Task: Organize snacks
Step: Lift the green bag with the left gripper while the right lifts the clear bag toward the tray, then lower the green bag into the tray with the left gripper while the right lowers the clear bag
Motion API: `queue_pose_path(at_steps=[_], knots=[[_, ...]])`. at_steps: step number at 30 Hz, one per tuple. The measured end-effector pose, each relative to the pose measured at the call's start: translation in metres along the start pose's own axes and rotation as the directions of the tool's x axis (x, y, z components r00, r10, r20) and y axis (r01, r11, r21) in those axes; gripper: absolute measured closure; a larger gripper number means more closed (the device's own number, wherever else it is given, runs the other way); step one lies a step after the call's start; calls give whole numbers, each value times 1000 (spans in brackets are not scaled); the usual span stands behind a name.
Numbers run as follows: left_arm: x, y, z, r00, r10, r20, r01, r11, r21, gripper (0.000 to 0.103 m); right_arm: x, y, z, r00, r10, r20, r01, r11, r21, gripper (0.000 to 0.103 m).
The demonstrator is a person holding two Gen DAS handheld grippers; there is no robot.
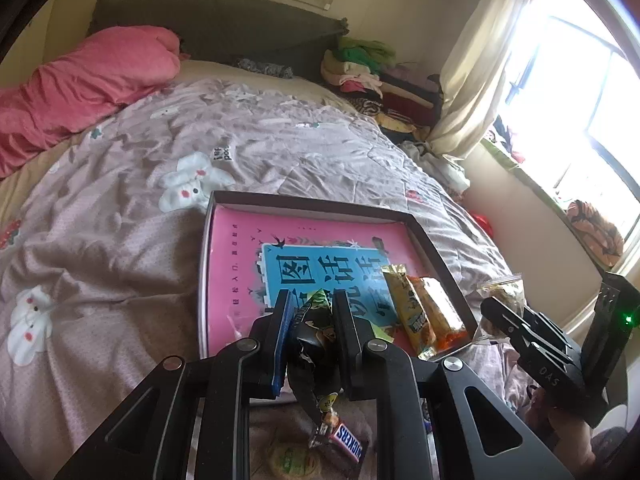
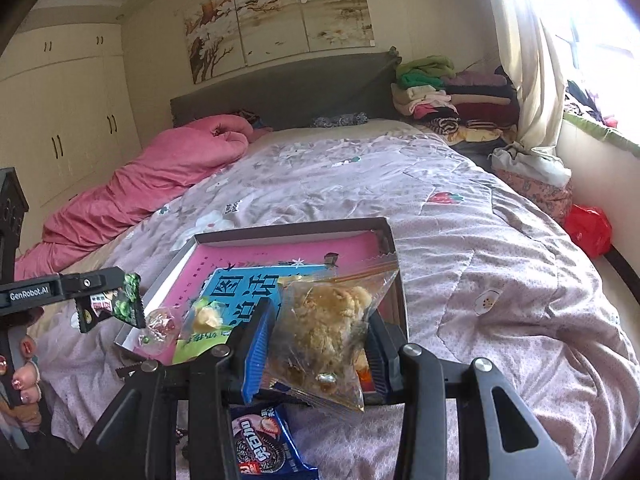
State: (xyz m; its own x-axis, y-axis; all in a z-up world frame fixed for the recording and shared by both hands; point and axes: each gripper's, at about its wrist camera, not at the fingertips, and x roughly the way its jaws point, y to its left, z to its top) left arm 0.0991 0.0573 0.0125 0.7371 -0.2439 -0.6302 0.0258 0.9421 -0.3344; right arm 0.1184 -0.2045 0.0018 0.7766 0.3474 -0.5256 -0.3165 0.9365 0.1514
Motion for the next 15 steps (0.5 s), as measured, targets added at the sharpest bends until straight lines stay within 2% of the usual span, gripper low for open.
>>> queue_pose_path(at_steps=[15], knots=[[39,-6,3,999,-9,-39,8,1000,-13,83,11,-5,1,1000,-6,-6,6,1000,7,60]])
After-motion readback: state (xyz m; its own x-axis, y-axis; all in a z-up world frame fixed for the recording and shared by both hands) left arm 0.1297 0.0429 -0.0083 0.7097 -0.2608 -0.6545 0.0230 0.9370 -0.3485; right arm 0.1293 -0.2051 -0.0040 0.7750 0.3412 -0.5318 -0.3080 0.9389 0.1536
